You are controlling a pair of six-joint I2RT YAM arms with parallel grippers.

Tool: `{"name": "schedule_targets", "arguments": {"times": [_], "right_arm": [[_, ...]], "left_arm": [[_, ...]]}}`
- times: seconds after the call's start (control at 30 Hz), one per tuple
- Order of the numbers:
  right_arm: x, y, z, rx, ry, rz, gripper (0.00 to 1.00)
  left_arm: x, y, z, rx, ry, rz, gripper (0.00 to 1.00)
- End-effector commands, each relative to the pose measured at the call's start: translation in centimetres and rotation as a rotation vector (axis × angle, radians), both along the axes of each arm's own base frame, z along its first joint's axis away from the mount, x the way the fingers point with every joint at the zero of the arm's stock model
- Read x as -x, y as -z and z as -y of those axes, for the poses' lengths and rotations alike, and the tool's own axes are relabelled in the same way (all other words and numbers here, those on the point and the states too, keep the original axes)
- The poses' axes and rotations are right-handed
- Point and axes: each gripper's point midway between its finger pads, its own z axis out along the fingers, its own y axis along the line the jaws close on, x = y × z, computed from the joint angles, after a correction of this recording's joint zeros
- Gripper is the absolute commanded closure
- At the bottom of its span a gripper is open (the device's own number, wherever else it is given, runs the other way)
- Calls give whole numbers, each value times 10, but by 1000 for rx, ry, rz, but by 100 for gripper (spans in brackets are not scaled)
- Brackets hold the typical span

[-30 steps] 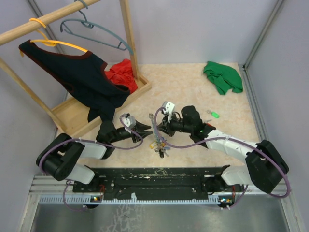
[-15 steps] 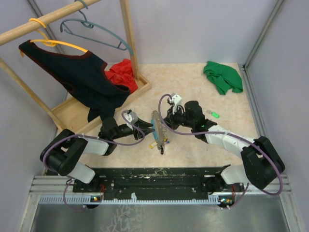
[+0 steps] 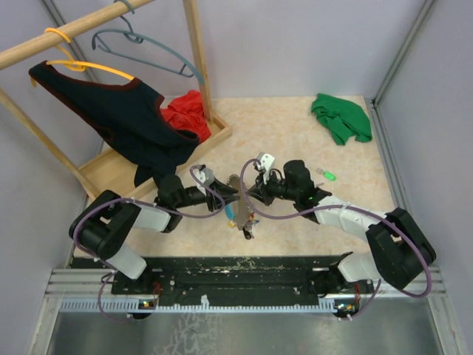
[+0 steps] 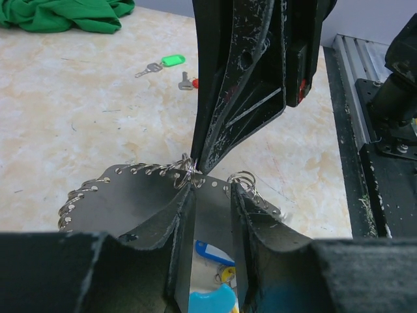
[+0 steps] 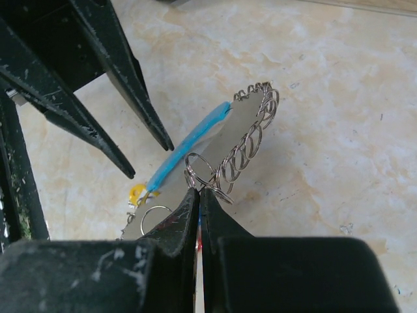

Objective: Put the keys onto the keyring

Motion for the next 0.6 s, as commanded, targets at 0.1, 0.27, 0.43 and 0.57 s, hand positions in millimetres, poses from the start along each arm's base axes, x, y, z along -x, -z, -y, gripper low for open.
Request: {"name": "schedule_targets", "arguments": {"times": [0.1, 0.27, 0.43, 0.57], "right_arm": [[2, -29, -13, -74, -108, 138, 100], [7, -33, -15, -82, -142, 159, 100], [12, -35, -17, -96, -175, 161, 100], [17, -35, -19, -102, -203, 157, 100]], "left_arm": [[5, -5, 9, 18, 101, 38, 67], [3, 3, 11, -7, 112, 29, 67], [1, 5, 11, -16, 105, 43, 66], [-7, 5, 11, -21, 71, 61, 63]]}}
